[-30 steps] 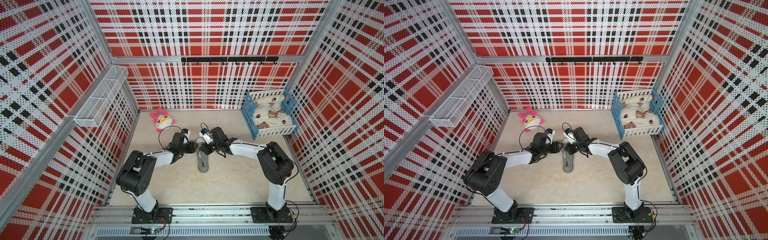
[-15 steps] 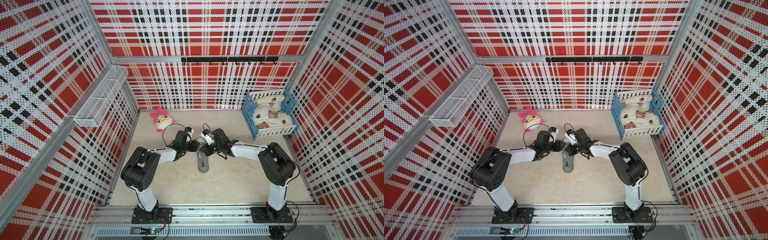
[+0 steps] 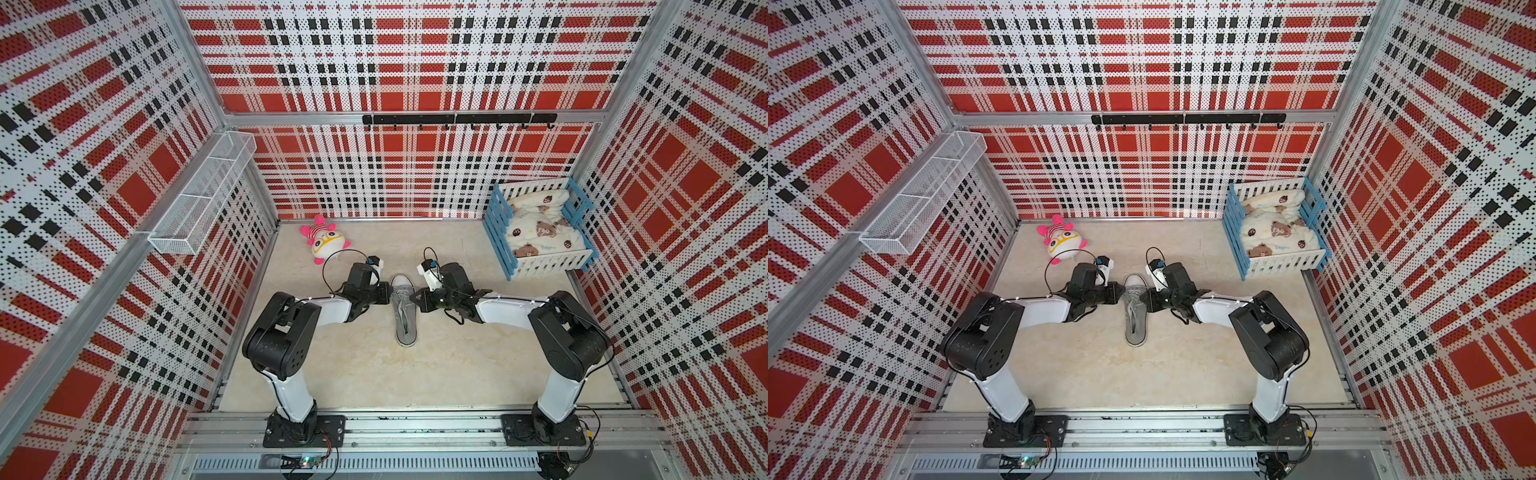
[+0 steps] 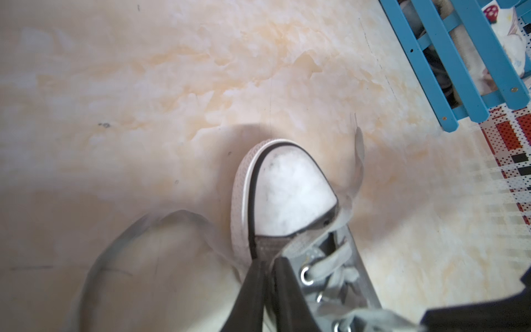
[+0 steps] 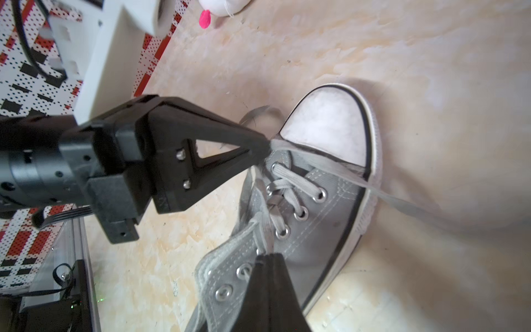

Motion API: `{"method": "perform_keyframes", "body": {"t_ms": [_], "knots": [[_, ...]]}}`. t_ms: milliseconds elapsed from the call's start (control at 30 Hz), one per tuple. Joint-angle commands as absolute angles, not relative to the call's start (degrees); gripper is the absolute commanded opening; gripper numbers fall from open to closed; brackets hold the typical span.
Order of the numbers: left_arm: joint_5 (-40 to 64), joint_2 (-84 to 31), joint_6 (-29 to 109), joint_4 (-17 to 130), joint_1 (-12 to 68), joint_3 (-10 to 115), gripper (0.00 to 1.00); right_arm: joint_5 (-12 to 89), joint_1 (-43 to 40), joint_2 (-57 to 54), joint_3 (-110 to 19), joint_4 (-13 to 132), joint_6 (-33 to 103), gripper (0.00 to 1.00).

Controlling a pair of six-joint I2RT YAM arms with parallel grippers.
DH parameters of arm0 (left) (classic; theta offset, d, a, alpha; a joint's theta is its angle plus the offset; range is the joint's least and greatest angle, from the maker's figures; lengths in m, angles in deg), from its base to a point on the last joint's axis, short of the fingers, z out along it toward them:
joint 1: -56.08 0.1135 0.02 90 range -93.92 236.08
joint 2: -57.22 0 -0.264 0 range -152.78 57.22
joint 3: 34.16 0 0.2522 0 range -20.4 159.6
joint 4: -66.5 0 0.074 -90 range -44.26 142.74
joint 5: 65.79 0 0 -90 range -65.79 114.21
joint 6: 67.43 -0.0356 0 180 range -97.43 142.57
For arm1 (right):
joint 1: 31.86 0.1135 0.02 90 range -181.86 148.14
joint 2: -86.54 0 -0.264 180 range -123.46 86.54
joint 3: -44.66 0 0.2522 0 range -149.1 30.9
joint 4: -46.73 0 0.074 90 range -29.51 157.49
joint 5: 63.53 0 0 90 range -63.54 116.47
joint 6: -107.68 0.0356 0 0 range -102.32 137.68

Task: Tie the shoes
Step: Cross the shoelace with the shoelace.

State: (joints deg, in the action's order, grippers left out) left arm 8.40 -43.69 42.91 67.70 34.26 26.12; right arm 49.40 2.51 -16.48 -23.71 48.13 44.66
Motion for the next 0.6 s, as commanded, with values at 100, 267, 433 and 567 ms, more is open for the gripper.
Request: {"method": "perform_keyframes", "body": {"t_ms": [100,267,433,567], "knots": [[7.68,-38.76,42.11,68.88,34.34,21.54,0.13,48.69,1.10,-13.83,-20.37,38.37,51.93,0.00],[7.42,-35.88,39.40,69.35,32.82,19.44,0.14,49.05,0.92,-14.69,-20.22,35.73,54.21,0.00],[9.80,-34.21,37.23,69.72,32.41,19.51,0.25,48.97,0.91,-15.50,-20.71,35.90,54.71,0.00],[12.77,-34.66,34.51,68.52,31.66,21.33,0.35,48.87,0.84,-16.11,-21.32,36.91,54.51,0.00]]}}
